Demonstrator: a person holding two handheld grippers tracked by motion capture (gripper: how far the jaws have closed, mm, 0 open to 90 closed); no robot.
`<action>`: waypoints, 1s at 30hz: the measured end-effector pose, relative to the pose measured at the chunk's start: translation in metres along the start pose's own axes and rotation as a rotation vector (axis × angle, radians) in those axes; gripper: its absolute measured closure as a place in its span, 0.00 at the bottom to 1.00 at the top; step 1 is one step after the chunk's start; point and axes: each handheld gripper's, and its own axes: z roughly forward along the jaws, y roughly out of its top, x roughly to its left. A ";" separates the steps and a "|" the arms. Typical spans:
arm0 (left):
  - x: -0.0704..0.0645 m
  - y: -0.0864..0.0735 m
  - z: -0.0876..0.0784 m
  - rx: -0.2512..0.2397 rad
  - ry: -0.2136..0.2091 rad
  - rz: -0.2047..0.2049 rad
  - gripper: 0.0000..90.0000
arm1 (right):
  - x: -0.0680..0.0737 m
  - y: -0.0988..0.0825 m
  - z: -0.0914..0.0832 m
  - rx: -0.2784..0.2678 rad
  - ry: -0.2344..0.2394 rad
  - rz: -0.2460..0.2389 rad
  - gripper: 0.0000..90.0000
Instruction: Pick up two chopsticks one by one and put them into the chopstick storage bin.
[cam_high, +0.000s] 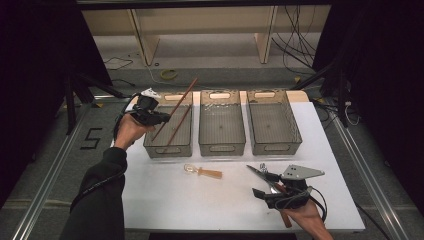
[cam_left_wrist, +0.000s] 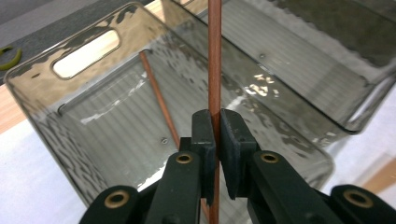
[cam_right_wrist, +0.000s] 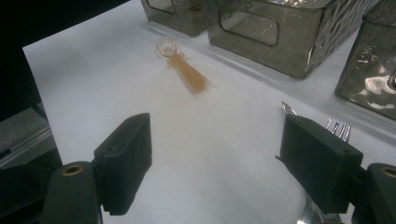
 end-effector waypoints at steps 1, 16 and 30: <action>0.002 0.000 0.001 -0.004 0.004 -0.009 0.93 | 0.000 0.000 0.000 -0.001 0.001 0.000 0.29; 0.010 -0.006 0.013 -0.001 0.029 -0.070 0.93 | 0.000 0.000 0.000 0.000 0.003 0.003 0.29; 0.013 -0.018 0.021 0.017 0.036 -0.113 0.93 | 0.000 0.000 0.000 0.002 0.002 0.000 0.29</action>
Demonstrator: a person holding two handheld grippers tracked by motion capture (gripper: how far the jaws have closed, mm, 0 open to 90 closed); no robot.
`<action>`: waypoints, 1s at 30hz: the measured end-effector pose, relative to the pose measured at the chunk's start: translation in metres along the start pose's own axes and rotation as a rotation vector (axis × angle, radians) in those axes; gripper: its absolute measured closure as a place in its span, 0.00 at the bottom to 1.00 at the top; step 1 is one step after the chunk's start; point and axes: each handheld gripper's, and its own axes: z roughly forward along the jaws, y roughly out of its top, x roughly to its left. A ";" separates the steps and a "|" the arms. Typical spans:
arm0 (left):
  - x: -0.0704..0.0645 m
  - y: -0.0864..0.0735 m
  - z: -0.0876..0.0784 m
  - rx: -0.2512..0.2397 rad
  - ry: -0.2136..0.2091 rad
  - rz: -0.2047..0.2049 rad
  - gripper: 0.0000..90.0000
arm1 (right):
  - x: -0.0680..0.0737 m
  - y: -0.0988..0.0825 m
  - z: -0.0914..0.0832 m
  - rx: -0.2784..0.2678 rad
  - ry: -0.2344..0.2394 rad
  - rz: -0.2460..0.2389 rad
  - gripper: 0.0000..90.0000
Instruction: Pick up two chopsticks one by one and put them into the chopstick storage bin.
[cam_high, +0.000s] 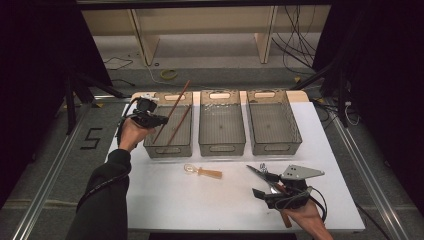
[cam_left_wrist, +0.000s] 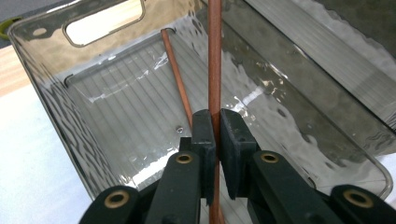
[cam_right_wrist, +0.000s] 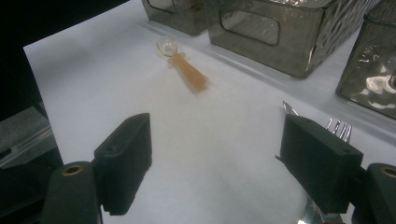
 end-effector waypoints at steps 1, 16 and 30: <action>0.001 -0.001 0.000 0.004 0.002 -0.002 0.93 | 0.000 0.000 0.000 0.000 0.000 0.002 0.29; 0.009 -0.016 0.006 0.045 0.010 -0.053 0.93 | 0.000 0.000 0.000 0.003 0.000 0.000 0.29; 0.009 -0.016 0.001 0.035 0.004 -0.084 0.75 | 0.001 0.000 0.000 0.002 -0.001 0.000 0.29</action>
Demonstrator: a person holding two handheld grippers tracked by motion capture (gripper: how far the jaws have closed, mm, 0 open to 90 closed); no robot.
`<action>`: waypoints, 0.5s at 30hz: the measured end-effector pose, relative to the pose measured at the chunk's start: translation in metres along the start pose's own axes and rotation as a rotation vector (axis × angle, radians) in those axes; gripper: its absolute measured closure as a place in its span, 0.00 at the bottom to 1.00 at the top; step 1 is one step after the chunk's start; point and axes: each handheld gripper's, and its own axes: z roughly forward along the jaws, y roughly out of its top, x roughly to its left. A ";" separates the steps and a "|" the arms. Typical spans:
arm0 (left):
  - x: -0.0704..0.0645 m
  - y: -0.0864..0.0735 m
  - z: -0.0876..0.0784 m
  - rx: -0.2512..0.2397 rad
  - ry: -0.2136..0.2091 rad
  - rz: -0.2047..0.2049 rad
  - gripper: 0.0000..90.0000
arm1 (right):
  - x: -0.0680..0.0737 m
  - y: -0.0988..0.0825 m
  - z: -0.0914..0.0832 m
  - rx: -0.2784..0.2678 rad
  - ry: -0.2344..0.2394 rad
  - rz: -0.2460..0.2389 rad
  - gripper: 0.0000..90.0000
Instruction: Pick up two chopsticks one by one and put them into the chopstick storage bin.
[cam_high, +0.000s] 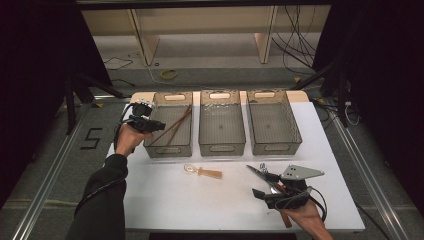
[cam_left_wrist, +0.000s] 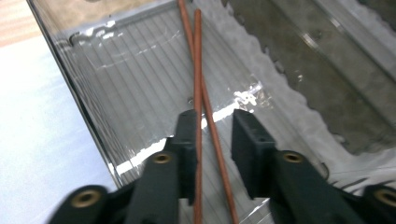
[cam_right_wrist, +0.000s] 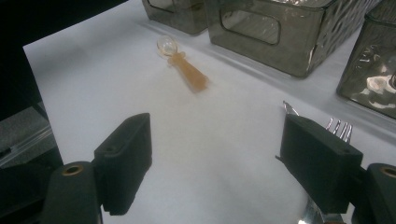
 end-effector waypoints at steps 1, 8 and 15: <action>-0.002 0.001 -0.001 -0.002 -0.005 0.009 0.72 | 0.000 0.000 0.000 0.000 0.000 0.000 0.29; -0.017 0.003 -0.015 -0.056 -0.061 0.047 0.57 | 0.000 0.000 0.000 0.000 -0.002 0.000 0.29; -0.037 0.000 -0.024 -0.090 -0.099 0.106 0.47 | 0.000 0.000 0.000 0.001 -0.001 0.001 0.29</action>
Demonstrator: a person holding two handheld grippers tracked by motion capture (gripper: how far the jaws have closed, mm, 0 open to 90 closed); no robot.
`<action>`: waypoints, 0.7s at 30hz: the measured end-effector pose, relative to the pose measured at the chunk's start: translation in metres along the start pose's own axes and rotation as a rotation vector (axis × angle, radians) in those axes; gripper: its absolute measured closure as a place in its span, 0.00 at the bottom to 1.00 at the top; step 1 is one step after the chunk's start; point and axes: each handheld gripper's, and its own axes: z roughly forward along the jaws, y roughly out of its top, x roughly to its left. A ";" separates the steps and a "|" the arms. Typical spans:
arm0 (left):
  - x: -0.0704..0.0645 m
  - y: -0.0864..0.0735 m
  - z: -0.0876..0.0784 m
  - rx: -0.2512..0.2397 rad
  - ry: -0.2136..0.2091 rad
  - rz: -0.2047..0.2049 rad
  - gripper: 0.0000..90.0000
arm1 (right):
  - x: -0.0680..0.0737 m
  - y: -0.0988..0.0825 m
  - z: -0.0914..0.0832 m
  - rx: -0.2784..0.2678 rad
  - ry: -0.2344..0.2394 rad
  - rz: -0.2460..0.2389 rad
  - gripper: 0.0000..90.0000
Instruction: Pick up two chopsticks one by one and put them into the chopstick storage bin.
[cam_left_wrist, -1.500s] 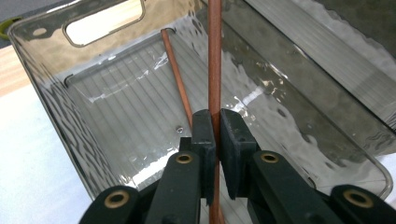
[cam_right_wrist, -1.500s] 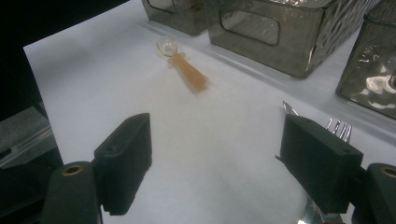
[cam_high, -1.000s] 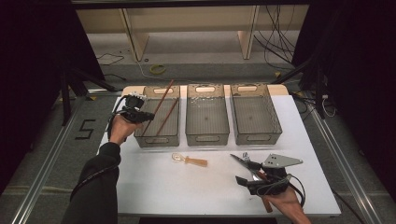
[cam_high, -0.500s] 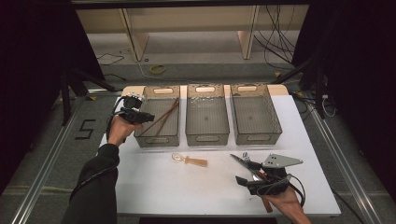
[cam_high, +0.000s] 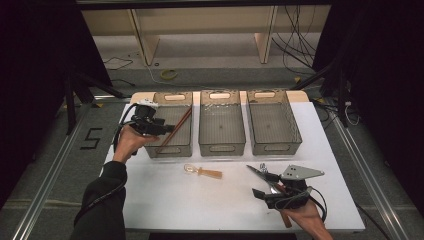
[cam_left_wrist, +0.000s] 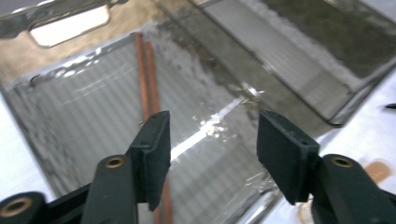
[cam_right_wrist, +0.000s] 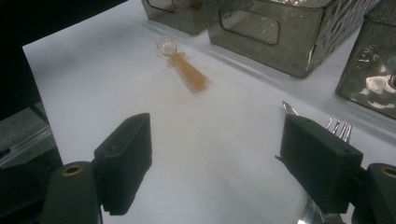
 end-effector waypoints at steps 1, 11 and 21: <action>-0.003 -0.001 -0.001 -0.011 -0.007 0.009 0.45 | 0.000 0.000 0.000 0.000 0.000 0.000 0.29; -0.034 -0.006 -0.010 -0.071 -0.096 0.116 0.37 | 0.000 0.000 0.000 0.003 0.000 0.000 0.29; -0.068 -0.004 0.001 0.008 -0.158 0.254 0.34 | 0.000 0.000 -0.001 -0.002 0.000 -0.004 0.29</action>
